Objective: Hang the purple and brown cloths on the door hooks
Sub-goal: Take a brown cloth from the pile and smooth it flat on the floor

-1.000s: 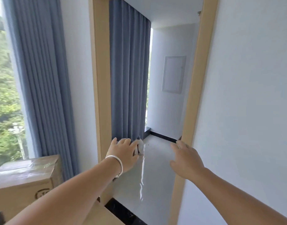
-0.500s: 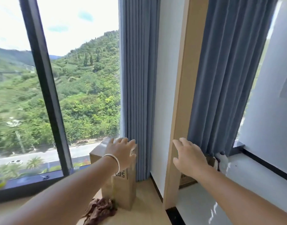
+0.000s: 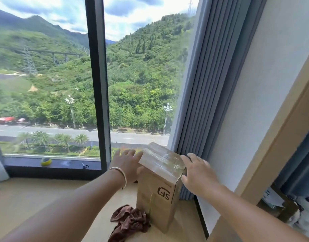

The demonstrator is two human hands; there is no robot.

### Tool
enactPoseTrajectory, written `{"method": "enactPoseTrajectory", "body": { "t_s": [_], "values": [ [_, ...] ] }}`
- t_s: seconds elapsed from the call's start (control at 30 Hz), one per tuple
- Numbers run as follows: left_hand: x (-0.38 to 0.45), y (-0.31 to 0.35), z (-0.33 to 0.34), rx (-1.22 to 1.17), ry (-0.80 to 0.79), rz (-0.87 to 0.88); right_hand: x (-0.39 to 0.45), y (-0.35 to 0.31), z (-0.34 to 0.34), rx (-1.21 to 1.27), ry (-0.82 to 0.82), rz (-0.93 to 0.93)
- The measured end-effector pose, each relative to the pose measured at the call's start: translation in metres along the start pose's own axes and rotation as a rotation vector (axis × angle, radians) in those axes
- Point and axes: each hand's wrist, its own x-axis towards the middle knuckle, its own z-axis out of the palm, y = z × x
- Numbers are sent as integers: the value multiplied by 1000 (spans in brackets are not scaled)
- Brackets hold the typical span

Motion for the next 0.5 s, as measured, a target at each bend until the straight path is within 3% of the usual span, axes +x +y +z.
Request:
{"method": "enactPoseTrajectory", "body": {
  "t_s": [0.27, 0.5],
  "values": [
    [86, -93, 115, -48, -157, -82, 143, -42, 103, 9, -221, -74],
    [89, -134, 234, -65, -352, -164, 195, -82, 228, 47, -400, -206]
  ]
}}
